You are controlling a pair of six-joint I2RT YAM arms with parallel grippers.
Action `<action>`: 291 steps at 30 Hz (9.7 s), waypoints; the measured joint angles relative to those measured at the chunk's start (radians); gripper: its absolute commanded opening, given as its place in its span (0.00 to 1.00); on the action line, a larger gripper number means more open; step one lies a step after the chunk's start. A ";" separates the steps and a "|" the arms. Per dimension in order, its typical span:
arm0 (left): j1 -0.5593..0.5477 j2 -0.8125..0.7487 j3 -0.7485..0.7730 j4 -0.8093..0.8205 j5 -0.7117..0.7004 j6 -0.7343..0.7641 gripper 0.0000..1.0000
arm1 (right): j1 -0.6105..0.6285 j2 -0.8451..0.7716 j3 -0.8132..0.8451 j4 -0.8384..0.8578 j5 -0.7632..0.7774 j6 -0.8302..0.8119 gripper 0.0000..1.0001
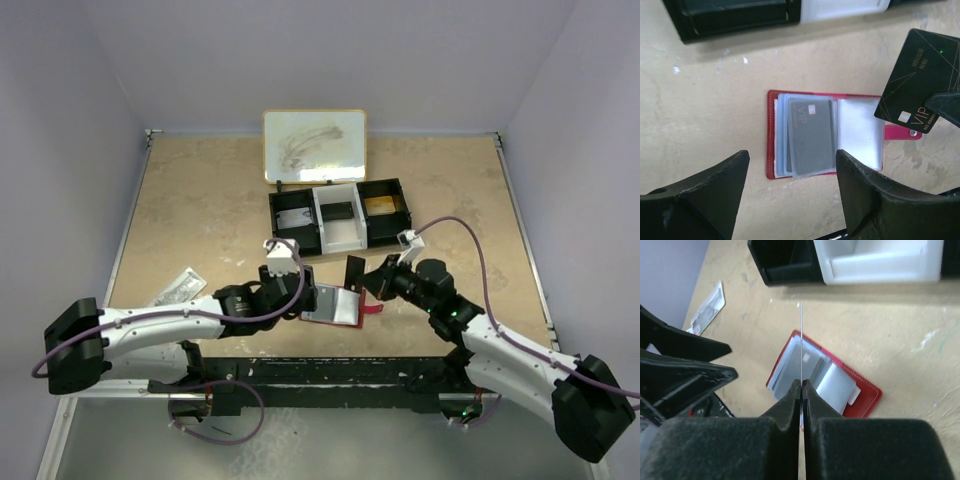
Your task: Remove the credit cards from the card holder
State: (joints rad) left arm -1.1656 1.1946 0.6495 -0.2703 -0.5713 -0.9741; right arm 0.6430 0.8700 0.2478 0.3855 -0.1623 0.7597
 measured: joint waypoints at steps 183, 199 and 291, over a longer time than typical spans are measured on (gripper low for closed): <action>0.637 -0.274 0.154 -0.413 -0.222 0.383 0.80 | 0.470 0.826 0.691 -0.555 0.644 0.172 0.69; 0.637 -0.274 0.154 -0.415 -0.222 0.383 0.80 | 0.483 0.832 0.696 -0.544 0.640 0.172 0.67; 0.637 -0.538 -0.050 -0.233 0.357 0.179 0.70 | 0.455 0.802 0.576 -0.215 0.341 0.140 0.63</action>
State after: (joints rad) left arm -0.5285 0.6567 0.5999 -0.5037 -0.2146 -0.7948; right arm 1.0985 1.6718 0.8238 0.1707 0.1787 0.8993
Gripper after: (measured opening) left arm 0.706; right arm 0.636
